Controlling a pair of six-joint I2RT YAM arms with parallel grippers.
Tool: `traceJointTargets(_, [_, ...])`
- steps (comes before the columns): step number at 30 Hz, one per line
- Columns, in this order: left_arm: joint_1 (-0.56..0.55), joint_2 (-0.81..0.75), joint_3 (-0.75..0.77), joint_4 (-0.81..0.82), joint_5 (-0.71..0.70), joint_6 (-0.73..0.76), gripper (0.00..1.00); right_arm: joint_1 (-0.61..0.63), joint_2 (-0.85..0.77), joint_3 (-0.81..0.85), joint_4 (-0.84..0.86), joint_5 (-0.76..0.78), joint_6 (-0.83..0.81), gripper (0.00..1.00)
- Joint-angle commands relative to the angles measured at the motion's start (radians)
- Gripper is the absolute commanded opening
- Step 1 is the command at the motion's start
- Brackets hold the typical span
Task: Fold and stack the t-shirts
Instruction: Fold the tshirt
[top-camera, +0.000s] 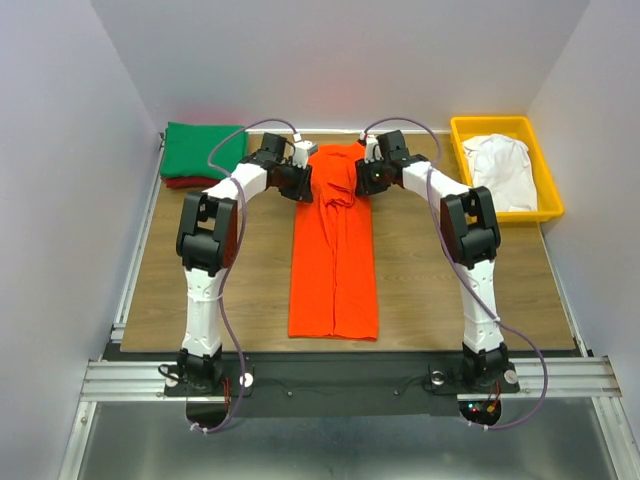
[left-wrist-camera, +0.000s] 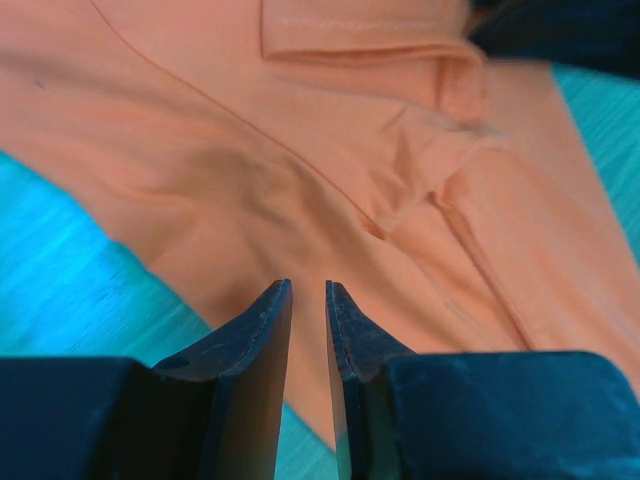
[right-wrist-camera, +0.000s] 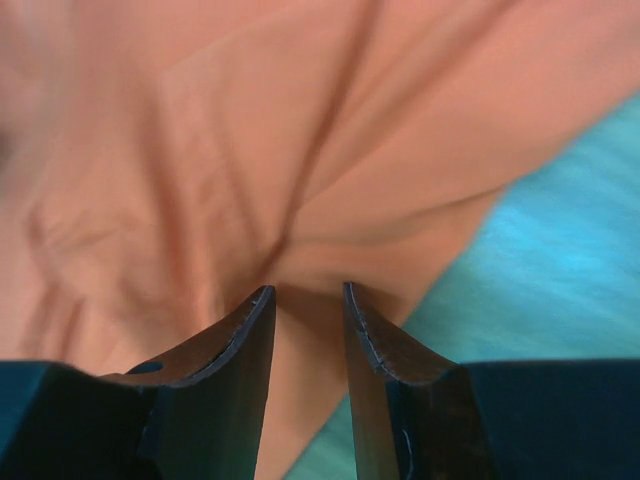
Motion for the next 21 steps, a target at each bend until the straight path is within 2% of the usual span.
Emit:
traceJointTargets(1, [-0.001,0.052,0.068,-0.013,-0.004,-0.022,0.31,0.002,0.024,0.046,0.091,0.096,0.014,0.39])
traceJointTargets(5, [-0.001,0.131,0.136,-0.045,-0.043,-0.009,0.31,0.002,0.071,0.074,0.125,0.164,0.043,0.39])
traceJointTargets(9, [0.016,0.235,0.285,-0.089,-0.081,0.003,0.31,0.001,0.120,0.136,0.134,0.201,0.058,0.39])
traceJointTargets(15, [0.045,0.293,0.388,-0.102,-0.029,-0.008,0.32,-0.007,0.206,0.258,0.151,0.238,0.026,0.39])
traceJointTargets(17, [0.048,0.290,0.405,-0.100,-0.028,0.007,0.37,-0.007,0.214,0.281,0.154,0.226,0.028,0.41])
traceJointTargets(20, [0.065,0.237,0.399,-0.084,0.024,0.017,0.43,-0.007,0.179,0.296,0.155,0.157,-0.021,0.52])
traceJointTargets(21, [0.071,0.189,0.396,-0.079,0.047,0.021,0.48,-0.007,0.141,0.298,0.157,0.135,-0.043,0.63])
